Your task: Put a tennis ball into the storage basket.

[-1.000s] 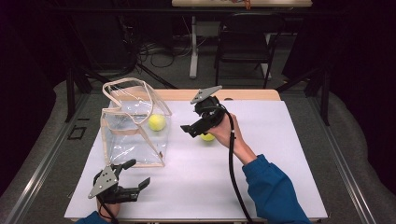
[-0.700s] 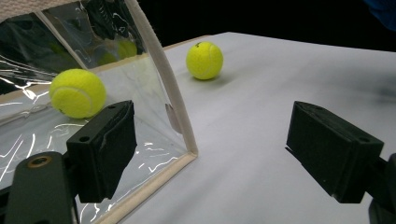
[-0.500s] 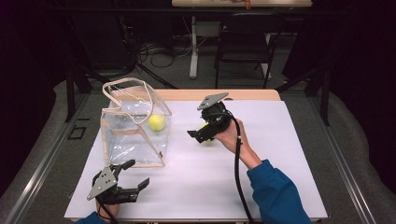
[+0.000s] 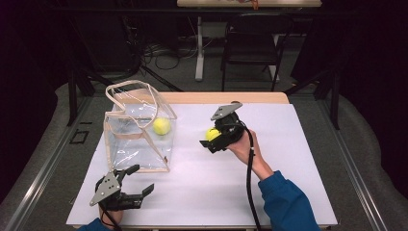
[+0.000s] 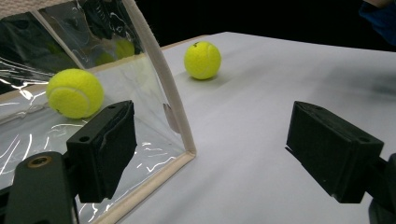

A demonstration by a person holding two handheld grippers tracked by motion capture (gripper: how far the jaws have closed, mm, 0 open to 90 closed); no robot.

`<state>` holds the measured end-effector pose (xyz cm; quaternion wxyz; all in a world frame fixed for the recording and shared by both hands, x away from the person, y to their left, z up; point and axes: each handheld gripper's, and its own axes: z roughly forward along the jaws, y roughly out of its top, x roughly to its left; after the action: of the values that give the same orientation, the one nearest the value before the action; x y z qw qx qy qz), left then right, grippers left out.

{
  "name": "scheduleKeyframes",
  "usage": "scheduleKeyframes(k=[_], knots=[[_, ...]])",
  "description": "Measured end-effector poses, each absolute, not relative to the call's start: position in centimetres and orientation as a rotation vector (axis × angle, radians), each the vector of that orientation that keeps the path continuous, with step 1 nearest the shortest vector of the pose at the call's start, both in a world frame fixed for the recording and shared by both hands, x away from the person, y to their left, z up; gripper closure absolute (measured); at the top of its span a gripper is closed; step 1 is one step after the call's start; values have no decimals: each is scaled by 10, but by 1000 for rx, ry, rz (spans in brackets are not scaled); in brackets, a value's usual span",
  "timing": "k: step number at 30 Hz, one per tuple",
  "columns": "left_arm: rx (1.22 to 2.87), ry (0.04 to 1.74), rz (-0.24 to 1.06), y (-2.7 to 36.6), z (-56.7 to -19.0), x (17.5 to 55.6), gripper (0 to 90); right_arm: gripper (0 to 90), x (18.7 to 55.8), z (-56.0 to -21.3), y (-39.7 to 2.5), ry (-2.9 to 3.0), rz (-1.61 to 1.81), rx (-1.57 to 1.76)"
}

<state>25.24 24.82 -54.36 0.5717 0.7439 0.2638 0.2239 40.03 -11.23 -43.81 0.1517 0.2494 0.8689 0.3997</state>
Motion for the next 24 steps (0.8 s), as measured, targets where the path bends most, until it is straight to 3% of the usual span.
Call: scheduleKeyframes(k=[24], knots=[[1747,619,518,248,-544,252,158,0,408,-474,-131,2515,1062,826]])
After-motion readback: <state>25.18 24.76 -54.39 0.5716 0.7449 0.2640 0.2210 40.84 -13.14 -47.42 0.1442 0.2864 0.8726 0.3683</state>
